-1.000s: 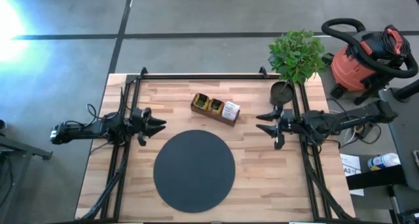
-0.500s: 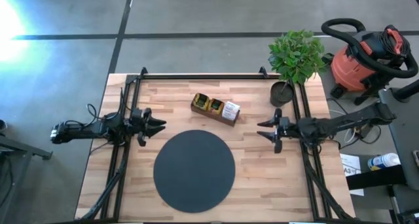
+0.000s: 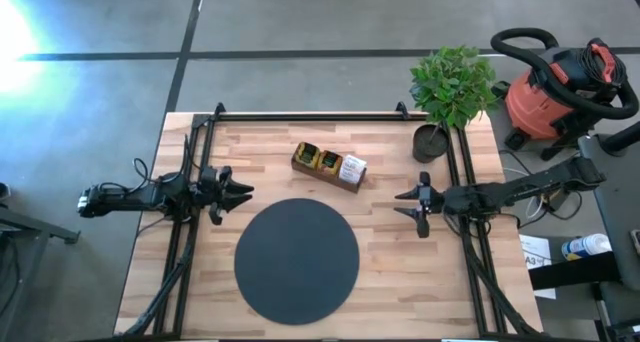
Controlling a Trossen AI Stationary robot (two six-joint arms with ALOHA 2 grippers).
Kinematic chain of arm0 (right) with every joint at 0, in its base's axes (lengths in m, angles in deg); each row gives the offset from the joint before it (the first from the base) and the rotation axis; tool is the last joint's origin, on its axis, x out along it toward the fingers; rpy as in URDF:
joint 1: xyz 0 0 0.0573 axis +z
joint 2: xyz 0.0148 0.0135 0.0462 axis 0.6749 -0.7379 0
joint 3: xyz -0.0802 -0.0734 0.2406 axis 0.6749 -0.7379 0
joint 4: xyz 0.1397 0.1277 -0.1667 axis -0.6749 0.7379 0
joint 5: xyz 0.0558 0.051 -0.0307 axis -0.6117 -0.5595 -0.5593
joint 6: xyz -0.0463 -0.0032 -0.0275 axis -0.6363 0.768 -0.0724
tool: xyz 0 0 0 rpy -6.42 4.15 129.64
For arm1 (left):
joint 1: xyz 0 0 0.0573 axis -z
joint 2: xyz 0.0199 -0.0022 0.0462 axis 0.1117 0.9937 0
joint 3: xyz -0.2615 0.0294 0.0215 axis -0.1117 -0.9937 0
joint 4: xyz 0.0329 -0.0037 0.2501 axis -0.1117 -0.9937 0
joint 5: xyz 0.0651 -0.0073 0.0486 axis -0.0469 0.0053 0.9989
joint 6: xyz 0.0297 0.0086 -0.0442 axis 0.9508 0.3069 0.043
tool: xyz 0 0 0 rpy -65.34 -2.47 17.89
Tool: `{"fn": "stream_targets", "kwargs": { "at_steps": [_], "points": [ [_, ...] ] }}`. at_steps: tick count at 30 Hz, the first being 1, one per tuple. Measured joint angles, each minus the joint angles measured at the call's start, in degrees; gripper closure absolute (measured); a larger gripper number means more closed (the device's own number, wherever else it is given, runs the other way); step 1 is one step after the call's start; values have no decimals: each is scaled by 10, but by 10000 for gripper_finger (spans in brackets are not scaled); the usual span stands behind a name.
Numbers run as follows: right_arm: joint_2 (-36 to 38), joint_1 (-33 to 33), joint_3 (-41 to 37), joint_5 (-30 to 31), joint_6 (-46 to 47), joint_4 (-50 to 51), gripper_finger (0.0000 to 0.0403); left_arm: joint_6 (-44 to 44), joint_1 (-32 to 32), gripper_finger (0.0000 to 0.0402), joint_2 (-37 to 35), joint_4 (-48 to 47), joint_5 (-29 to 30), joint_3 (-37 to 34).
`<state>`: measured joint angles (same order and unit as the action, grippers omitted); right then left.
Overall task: Pick & Place Tea
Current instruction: Return to Home Position
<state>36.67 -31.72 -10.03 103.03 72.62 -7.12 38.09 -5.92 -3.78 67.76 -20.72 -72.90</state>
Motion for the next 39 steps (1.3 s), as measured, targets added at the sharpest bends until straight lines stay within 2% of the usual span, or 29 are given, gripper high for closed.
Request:
{"fn": "stream_targets", "kwargs": {
  "at_steps": [5,14,20,22,27,29,39],
  "points": [
    [37,0,0,0,0,2,234,0,0,273,0,0,0,0],
    [187,-2,0,0,0,2,234,0,0,273,0,0,0,0],
    [264,-42,0,-5,-25,18,234,0,0,273,0,0,0,0],
    [283,-66,1,-36,-24,13,234,0,0,273,0,0,0,0],
    [290,-116,1,-266,-158,-1,234,0,0,273,2,0,0,0],
    [290,-120,1,-314,-176,3,234,0,1,273,3,0,-1,0],
    [290,-120,1,-305,-118,39,234,0,1,273,5,0,0,0]
  ]
}}
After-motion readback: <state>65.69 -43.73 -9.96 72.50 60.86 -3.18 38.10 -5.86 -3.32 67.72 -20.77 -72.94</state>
